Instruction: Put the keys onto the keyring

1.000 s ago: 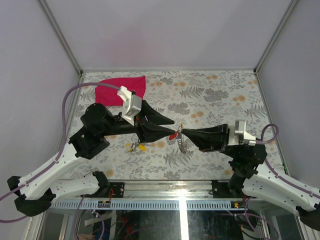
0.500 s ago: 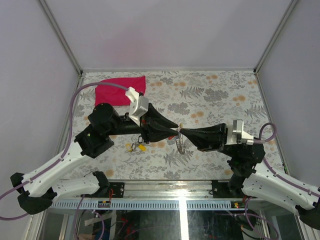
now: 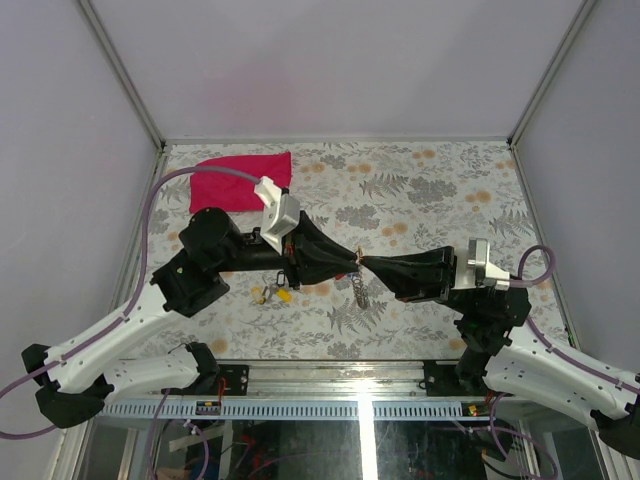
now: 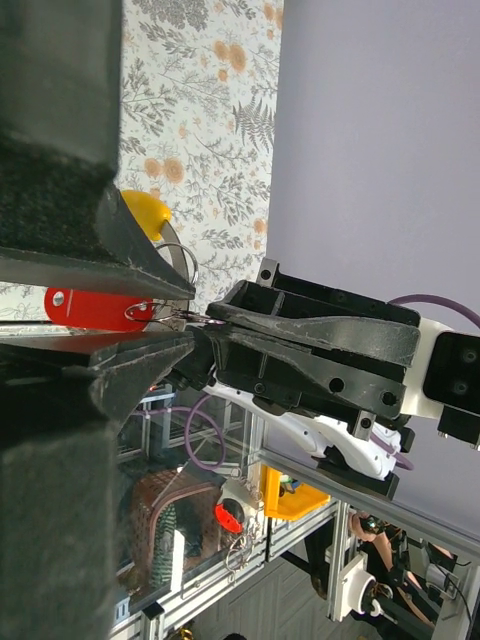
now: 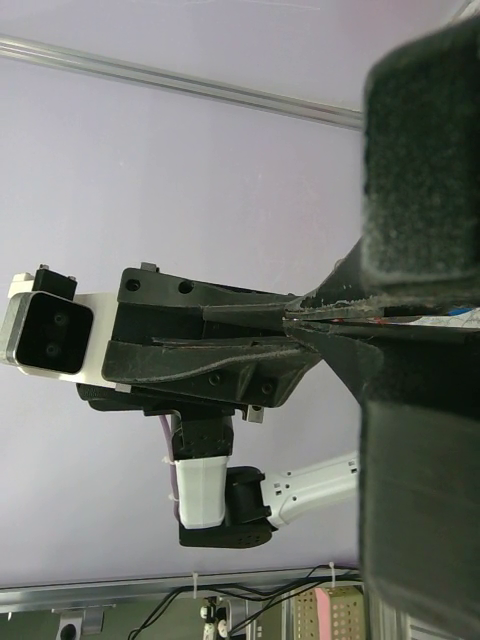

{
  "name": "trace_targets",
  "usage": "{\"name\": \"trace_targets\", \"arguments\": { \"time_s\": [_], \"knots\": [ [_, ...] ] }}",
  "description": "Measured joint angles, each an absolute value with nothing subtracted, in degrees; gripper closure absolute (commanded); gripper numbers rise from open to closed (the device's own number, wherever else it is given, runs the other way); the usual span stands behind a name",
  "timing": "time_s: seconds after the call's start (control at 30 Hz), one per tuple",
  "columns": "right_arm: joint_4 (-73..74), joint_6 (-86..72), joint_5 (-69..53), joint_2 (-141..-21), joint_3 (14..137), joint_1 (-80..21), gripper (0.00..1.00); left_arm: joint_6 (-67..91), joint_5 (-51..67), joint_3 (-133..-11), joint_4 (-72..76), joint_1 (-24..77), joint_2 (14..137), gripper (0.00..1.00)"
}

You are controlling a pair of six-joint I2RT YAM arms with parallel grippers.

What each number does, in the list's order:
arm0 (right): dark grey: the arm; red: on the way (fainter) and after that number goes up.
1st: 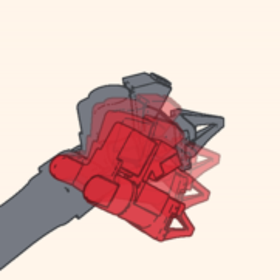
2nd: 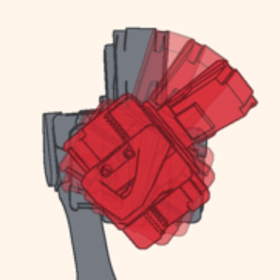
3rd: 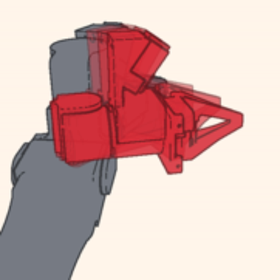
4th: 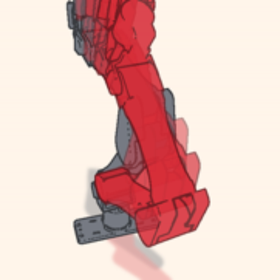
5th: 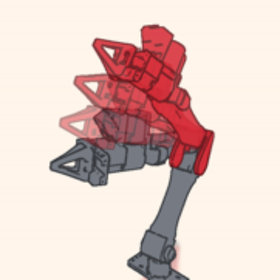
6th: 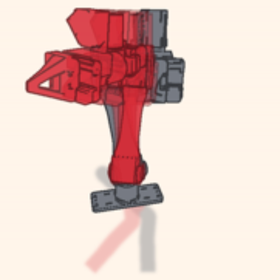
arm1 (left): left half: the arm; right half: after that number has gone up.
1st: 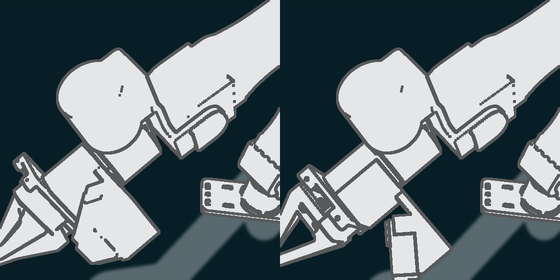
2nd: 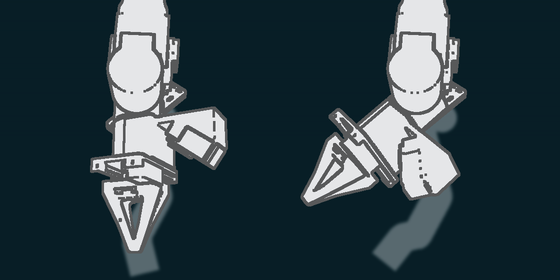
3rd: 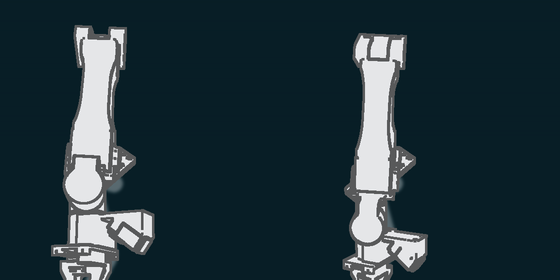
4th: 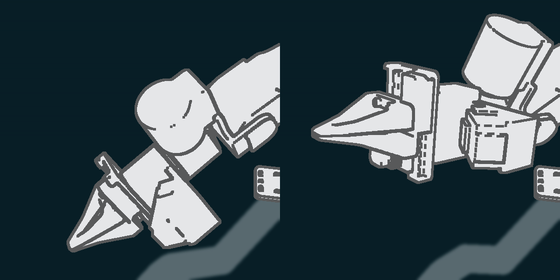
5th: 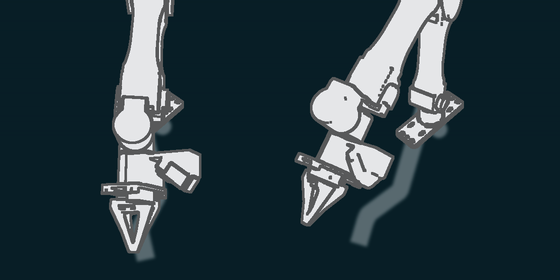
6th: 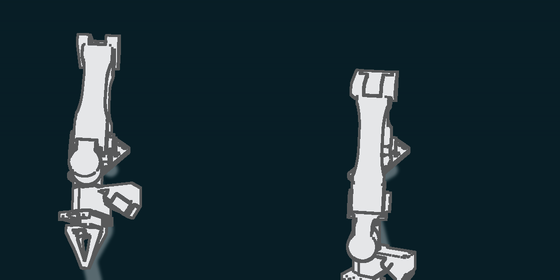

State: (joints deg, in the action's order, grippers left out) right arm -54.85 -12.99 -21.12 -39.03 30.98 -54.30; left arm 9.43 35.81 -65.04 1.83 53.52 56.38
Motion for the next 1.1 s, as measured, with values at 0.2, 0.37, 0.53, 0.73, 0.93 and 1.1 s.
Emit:
{"name": "trace_targets", "arguments": {
  "time_s": [0.2,0.37,0.53,0.73,0.93,1.1],
  "knots": [
    [-54.87,-12.99,-21.12,-39.27,31.0,-54.3,1.0,9.39,35.83,-65.04,1.85,53.65,56.73,0.92],
    [-54.87,-12.99,-21.1,-39.53,31.0,-54.3,1.0,9.37,35.83,-65.04,1.85,53.65,56.88,1.0],
    [-54.72,-12.97,-21.1,-39.48,31.05,-54.3,1.0,8.93,36.05,-65.25,1.45,53.65,56.9,1.0],
    [-50.78,-11.42,-21.26,-38.22,32.16,-54.33,0.86,6.07,36.03,-67.85,-3.64,53.67,57.39,1.0],
    [-40.42,-7.2,-21.69,-35.03,34.24,-54.3,0.72,2.61,34.72,-69.87,-11.88,53.71,57.56,1.0],
    [-30.72,-2.98,-21.63,-32.05,37.26,-54.3,0.66,-0.43,34.0,-72.73,-18.55,53.71,58.76,1.0]
  ]
}}
